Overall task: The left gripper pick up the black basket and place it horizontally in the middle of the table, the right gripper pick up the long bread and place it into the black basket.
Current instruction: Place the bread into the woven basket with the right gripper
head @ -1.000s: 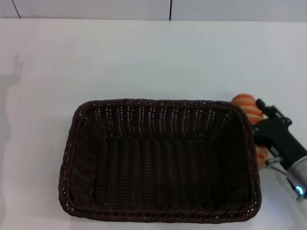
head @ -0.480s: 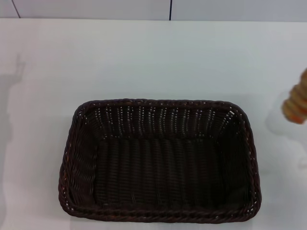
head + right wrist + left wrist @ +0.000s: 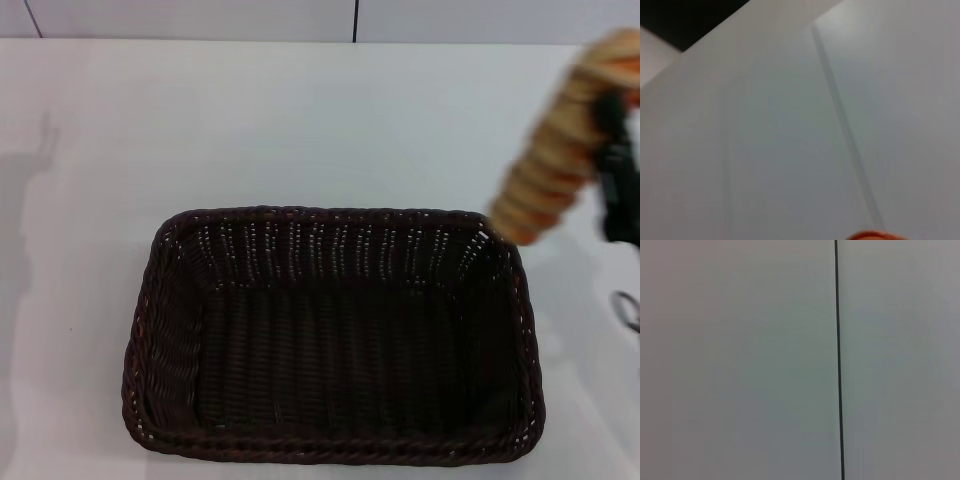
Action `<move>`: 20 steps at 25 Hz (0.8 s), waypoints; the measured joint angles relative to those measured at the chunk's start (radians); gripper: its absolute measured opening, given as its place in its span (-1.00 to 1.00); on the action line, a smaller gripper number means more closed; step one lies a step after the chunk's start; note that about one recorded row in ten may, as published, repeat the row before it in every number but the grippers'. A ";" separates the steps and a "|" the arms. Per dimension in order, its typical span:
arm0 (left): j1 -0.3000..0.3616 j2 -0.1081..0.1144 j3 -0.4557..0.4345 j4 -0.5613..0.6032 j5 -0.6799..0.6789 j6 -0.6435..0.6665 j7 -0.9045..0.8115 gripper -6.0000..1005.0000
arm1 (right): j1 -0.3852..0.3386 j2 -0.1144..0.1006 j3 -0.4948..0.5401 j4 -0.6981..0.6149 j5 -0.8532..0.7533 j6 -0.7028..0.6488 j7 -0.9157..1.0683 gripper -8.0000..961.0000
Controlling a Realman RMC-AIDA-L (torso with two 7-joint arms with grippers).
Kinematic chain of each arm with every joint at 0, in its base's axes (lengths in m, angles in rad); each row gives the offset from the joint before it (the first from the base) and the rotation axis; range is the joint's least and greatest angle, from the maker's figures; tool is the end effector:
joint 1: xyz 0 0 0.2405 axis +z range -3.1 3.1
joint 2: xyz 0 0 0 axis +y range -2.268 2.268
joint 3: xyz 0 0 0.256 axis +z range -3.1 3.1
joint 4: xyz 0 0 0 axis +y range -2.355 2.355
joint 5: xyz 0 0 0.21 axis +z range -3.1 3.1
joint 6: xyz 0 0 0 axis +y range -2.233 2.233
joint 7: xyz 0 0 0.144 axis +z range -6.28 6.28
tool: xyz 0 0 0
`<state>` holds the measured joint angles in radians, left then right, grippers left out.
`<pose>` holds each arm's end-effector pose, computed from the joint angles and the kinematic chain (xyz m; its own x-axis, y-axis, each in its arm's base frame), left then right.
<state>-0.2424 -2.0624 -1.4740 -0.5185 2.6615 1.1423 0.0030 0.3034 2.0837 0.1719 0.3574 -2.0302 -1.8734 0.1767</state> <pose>-0.3301 0.3282 0.0693 0.7144 -0.2906 0.6365 0.6913 0.1524 -0.7063 0.2397 0.2229 -0.0323 0.3021 0.3928 -0.8686 -0.6594 -0.5718 -0.4880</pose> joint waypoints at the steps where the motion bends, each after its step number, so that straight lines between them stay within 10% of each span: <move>1: 0.000 0.000 0.000 0.000 0.000 0.000 -0.001 0.62 | 0.018 0.000 0.000 0.013 -0.027 0.034 0.000 -0.01; 11: 0.002 0.002 -0.005 0.000 0.000 0.000 -0.027 0.62 | 0.097 -0.002 0.000 0.124 -0.256 0.244 0.013 -0.08; 20: 0.005 0.002 -0.007 0.007 0.000 0.000 -0.028 0.62 | 0.092 -0.005 0.025 0.133 -0.274 0.268 0.031 0.33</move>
<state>-0.2370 -2.0601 -1.4808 -0.5117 2.6614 1.1422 -0.0246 0.3957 2.0787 0.1970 0.4903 -2.3046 -1.6057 0.2077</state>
